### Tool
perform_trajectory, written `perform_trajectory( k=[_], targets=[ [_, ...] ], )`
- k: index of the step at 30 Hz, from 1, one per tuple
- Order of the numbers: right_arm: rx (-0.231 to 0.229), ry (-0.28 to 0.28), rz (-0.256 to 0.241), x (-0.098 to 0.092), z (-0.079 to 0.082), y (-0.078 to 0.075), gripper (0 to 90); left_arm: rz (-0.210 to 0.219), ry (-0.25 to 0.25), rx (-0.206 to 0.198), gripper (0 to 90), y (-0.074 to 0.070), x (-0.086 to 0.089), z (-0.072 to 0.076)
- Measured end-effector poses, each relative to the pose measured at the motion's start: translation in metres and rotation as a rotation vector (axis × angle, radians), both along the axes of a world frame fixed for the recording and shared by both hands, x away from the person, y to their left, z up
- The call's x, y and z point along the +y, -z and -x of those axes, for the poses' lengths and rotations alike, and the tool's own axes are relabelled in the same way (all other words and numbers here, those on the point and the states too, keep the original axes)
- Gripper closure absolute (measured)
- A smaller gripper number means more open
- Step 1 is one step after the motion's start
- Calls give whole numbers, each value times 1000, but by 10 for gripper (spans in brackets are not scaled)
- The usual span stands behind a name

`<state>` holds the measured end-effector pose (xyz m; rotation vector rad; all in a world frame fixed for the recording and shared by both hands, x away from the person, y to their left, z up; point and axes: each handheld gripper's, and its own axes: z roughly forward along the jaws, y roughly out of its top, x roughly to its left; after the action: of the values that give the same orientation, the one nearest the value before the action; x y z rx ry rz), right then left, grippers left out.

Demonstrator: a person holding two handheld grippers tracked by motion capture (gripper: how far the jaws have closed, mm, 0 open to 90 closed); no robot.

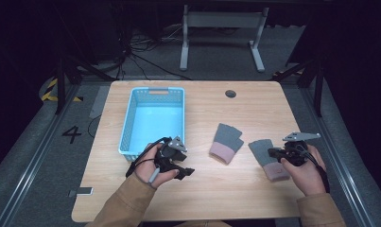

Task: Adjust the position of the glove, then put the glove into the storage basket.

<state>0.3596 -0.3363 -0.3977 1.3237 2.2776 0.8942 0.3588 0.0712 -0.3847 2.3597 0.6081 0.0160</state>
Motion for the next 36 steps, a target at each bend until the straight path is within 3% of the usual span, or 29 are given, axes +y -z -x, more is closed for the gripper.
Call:
perform_trajectory(
  k=[5,6,13,16,27,36],
  targets=[
    [-29,-52,-18,15,3,-9,898,-3,-8,1,425,0,2,1],
    [-37,-83,-29,25,3,-11,899,-5,-10,1,425,0,3,1],
    [-46,-153,-33,52,-3,-11,900,-1,-21,2,426,0,6,1],
    [-41,-193,-21,70,-8,-6,900,-4,-26,-1,425,0,7,3],
    [-11,-270,0,106,-23,8,900,-8,-48,0,425,1,14,6],
    [6,-342,10,146,-45,19,900,-7,-76,-4,425,0,22,10]
  ],
)
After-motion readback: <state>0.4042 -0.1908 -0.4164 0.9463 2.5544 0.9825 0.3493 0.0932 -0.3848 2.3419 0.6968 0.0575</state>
